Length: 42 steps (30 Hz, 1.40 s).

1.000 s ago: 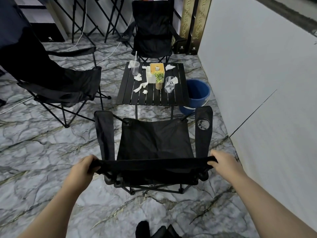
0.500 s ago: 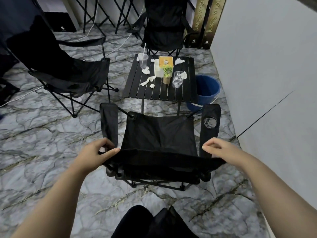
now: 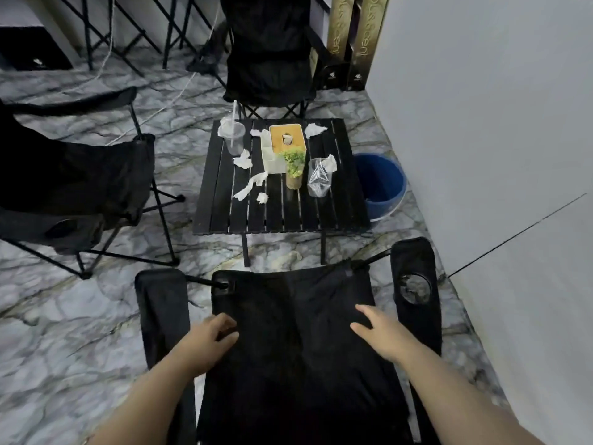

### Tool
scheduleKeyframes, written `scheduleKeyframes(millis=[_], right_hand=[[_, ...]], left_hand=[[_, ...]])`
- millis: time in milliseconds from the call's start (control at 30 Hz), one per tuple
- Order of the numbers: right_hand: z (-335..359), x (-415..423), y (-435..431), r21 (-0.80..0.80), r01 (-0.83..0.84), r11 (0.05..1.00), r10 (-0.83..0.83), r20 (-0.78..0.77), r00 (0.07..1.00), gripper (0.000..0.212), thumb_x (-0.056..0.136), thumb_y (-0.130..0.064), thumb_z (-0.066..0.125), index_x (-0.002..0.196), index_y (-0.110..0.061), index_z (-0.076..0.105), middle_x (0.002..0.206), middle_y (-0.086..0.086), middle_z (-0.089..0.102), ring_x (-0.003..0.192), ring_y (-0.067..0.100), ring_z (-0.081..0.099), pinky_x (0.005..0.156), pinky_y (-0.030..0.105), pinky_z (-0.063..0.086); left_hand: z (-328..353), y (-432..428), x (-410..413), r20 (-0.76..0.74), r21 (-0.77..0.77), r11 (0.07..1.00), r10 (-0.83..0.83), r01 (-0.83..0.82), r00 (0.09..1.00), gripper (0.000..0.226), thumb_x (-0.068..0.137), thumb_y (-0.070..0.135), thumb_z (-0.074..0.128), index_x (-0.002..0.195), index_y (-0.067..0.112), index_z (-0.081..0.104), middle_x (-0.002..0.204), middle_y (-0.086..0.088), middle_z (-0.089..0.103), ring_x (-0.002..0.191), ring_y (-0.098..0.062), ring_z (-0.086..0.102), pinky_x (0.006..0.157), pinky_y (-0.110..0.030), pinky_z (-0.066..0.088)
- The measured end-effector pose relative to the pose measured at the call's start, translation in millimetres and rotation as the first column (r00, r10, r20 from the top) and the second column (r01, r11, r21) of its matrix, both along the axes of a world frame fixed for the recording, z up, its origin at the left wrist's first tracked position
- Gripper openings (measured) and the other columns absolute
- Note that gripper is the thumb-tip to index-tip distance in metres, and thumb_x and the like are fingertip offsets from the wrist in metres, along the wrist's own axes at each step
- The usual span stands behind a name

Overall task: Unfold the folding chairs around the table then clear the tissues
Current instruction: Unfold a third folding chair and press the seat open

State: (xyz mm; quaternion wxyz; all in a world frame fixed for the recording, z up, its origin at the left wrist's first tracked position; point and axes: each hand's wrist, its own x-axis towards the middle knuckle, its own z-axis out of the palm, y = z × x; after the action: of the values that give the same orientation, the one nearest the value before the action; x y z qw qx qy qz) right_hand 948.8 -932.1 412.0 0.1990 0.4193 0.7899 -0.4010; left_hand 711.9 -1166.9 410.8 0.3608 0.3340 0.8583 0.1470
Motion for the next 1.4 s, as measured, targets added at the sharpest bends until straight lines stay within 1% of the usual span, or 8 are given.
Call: scheduleKeyframes(millis=[133,200,333,500,633,800,1067,1400], right_hand=[[-55,-24,13,0.100,-0.038,0.994,0.035,0.033,0.999,0.066,0.091,-0.055,0.035,0.148,-0.025,0.018,0.157,-0.009,0.015,0.144,0.010,0.015,0.117,0.031,0.021],[-84,-36,25,0.142,-0.081,0.987,0.079,0.022,0.997,0.093,0.071,-0.077,0.007,0.148,-0.026,0.012,0.157,-0.013,0.008,0.145,0.007,0.006,0.118,0.035,0.019],[-154,-61,45,0.368,-0.220,0.903,0.230,0.017,0.973,0.106,0.060,-0.077,-0.026,0.149,-0.023,0.000,0.150,-0.014,-0.012,0.142,0.008,-0.016,0.121,0.037,0.003],[-233,-91,58,0.623,-0.296,0.724,0.299,0.103,0.949,0.064,0.095,-0.054,0.009,0.145,-0.015,0.019,0.154,0.003,0.023,0.145,0.021,0.005,0.113,0.050,-0.001],[-283,-96,79,0.701,-0.363,0.614,0.359,0.161,0.919,0.064,0.095,-0.053,0.006,0.146,-0.015,0.015,0.157,0.004,0.009,0.145,0.019,-0.005,0.117,0.049,-0.005],[-320,-92,93,0.762,-0.417,0.496,0.354,0.260,0.898,0.066,0.094,-0.051,0.013,0.149,-0.014,0.006,0.157,0.005,-0.002,0.146,0.020,-0.006,0.117,0.043,-0.015],[-307,-98,83,0.744,-0.342,0.574,0.310,0.190,0.932,0.064,0.094,-0.050,0.014,0.147,-0.013,0.013,0.158,0.005,0.008,0.145,0.019,-0.007,0.117,0.043,-0.014],[-331,-105,79,0.763,-0.379,0.524,0.370,0.197,0.908,0.064,0.095,-0.047,0.017,0.148,-0.012,0.009,0.157,0.006,0.000,0.146,0.021,-0.004,0.118,0.042,-0.014]], left_hand=[[-71,40,-19,-0.076,0.004,0.999,-0.052,0.053,0.996,0.033,0.091,0.035,0.049,0.122,0.023,0.051,0.119,0.004,0.051,0.117,-0.016,0.048,0.089,-0.021,0.034],[-106,61,-21,-0.107,0.043,0.999,0.000,0.005,0.994,0.037,0.090,0.039,0.050,0.124,0.024,0.050,0.127,0.003,0.050,0.126,-0.018,0.043,0.101,-0.029,0.037],[-164,94,-23,-0.301,0.023,0.994,0.106,-0.104,0.948,0.054,0.093,0.045,0.039,0.142,0.028,0.029,0.154,0.009,0.024,0.146,-0.014,0.001,0.117,-0.043,0.009],[-238,101,-36,-0.520,-0.058,0.993,-0.114,0.098,0.846,0.067,0.092,0.055,0.006,0.143,0.017,0.028,0.152,0.002,0.025,0.143,-0.013,-0.018,0.113,-0.040,-0.017],[-283,86,-45,-0.564,-0.173,0.980,-0.181,0.099,0.806,0.065,0.094,0.050,0.004,0.142,0.013,0.027,0.153,-0.003,0.028,0.145,-0.017,-0.011,0.114,-0.044,-0.013],[-318,78,-57,-0.634,-0.161,0.982,-0.179,0.098,0.752,0.062,0.093,0.051,0.002,0.144,0.019,0.017,0.156,0.014,-0.016,0.144,-0.014,-0.014,0.111,-0.041,-0.020],[-311,86,-42,-0.682,-0.128,0.990,-0.131,0.059,0.719,0.063,0.094,0.050,0.006,0.144,0.017,0.024,0.158,0.004,0.003,0.145,-0.018,-0.011,0.114,-0.048,-0.018],[-335,120,-56,-0.698,-0.099,0.981,-0.190,0.170,0.690,0.058,0.095,0.044,0.008,0.147,0.018,0.013,0.157,0.008,-0.015,0.146,-0.018,-0.009,0.117,-0.036,-0.012]])
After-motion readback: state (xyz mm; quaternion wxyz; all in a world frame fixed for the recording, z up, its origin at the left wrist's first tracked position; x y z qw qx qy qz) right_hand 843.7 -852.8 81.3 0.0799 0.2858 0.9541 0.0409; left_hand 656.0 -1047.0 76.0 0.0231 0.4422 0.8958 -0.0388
